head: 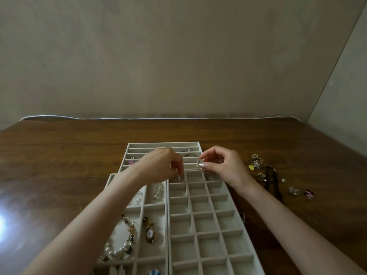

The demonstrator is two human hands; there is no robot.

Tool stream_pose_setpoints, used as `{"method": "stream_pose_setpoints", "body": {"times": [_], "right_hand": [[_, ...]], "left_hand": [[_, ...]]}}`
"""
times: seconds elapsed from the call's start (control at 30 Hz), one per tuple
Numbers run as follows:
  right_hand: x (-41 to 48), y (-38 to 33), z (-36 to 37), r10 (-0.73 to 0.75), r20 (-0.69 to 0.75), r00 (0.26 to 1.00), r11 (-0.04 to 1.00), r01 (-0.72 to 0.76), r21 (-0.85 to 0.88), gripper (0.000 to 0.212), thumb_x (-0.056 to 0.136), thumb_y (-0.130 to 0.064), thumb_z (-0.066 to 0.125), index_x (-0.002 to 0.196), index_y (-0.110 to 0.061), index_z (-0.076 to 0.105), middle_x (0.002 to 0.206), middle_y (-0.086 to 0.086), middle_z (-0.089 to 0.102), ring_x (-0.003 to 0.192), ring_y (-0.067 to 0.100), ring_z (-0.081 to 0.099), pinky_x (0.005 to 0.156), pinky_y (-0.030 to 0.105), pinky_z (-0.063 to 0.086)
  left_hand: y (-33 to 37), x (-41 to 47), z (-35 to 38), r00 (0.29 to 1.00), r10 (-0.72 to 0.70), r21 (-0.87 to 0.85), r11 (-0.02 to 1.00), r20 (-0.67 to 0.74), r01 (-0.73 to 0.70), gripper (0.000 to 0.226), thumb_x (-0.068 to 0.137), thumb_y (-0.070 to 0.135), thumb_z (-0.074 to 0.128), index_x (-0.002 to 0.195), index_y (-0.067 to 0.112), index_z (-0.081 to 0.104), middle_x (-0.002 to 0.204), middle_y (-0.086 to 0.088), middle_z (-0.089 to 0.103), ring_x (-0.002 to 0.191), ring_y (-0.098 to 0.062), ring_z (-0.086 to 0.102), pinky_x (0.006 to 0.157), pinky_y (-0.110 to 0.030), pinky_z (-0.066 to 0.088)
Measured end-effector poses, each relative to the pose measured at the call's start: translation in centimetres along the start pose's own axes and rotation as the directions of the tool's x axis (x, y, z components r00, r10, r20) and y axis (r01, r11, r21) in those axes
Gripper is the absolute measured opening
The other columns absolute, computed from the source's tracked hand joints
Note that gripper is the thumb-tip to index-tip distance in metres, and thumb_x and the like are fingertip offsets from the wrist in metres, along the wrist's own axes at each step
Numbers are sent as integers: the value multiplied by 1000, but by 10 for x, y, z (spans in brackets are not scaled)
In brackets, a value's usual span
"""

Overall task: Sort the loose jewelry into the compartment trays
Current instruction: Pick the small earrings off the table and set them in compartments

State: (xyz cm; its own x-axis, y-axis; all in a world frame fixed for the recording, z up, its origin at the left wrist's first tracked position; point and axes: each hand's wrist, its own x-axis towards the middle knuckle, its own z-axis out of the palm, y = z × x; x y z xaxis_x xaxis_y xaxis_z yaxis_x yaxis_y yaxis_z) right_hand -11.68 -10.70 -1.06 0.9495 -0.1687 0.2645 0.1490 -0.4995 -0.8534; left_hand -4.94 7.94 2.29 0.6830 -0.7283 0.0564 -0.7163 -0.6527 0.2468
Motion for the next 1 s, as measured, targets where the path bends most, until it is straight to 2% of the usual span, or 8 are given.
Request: {"method": "stream_pose_setpoints", "body": {"times": [0.17,0.33,0.4,0.47,0.6,0.73,0.9,1.0], "right_hand": [[0,2,-1,-1,-1,1000,1000,1,-16,16,81,-4,69,93,-14,67,89,1,67,85,12,64,77,26,56],[0,1,0,-2,-3,1000,1000,2,10,17,81,-3,70,93,-15,68,89,2,68,83,10,65,76,25,56],[0,-1,2,-15,-4,1000,1000,15,2,16,82,-4,68,92,-17,68,89,0,68,83,8,65,75,23,55],[2,-7,7,-40,15,999,999,40,-31,17,82,-5,68,92,-20,67,90,-3,67,84,7,64,75,22,54],[4,-22,25,-71,135,988,990,87,-113,19,83,-10,68,90,-27,65,90,-11,65,81,1,60,69,14,49],[6,-23,24,-94,133,987,973,120,-196,19,84,-12,68,97,-26,67,93,-13,64,77,0,59,64,11,48],[5,-10,-15,-39,-13,999,990,36,-135,13,85,-12,66,95,-21,68,88,-7,67,75,1,62,67,16,51],[6,-1,-41,20,-52,998,974,-31,-226,13,84,-12,68,94,-20,68,87,-6,67,75,4,62,65,16,46]], "left_hand": [[-2,-2,0,998,2,104,995,63,-8,27,92,17,47,96,30,70,94,10,43,101,-9,47,88,-32,47],[-7,-2,1,994,-37,69,997,106,30,32,91,12,43,92,27,71,101,7,45,105,-9,47,90,-31,43],[-7,-1,0,998,-41,36,999,41,40,33,91,10,43,89,25,72,99,7,46,101,-12,52,88,-32,46],[-9,1,0,993,-56,-23,998,-108,54,30,91,9,44,90,21,71,99,4,48,95,-16,56,84,-35,49],[-12,4,3,914,-142,-186,980,-381,75,25,89,4,46,90,15,68,96,1,51,82,-16,52,71,-28,45],[-17,7,6,873,-190,-239,967,-450,87,23,89,4,48,87,15,68,94,2,53,78,-13,50,64,-23,37],[-16,7,9,882,-137,-273,962,-451,10,24,90,1,47,88,13,68,93,3,54,81,-14,51,71,-26,44],[-14,10,14,899,-79,-276,960,-430,-47,23,88,0,49,88,13,68,93,1,58,81,-15,54,73,-29,47]]}}
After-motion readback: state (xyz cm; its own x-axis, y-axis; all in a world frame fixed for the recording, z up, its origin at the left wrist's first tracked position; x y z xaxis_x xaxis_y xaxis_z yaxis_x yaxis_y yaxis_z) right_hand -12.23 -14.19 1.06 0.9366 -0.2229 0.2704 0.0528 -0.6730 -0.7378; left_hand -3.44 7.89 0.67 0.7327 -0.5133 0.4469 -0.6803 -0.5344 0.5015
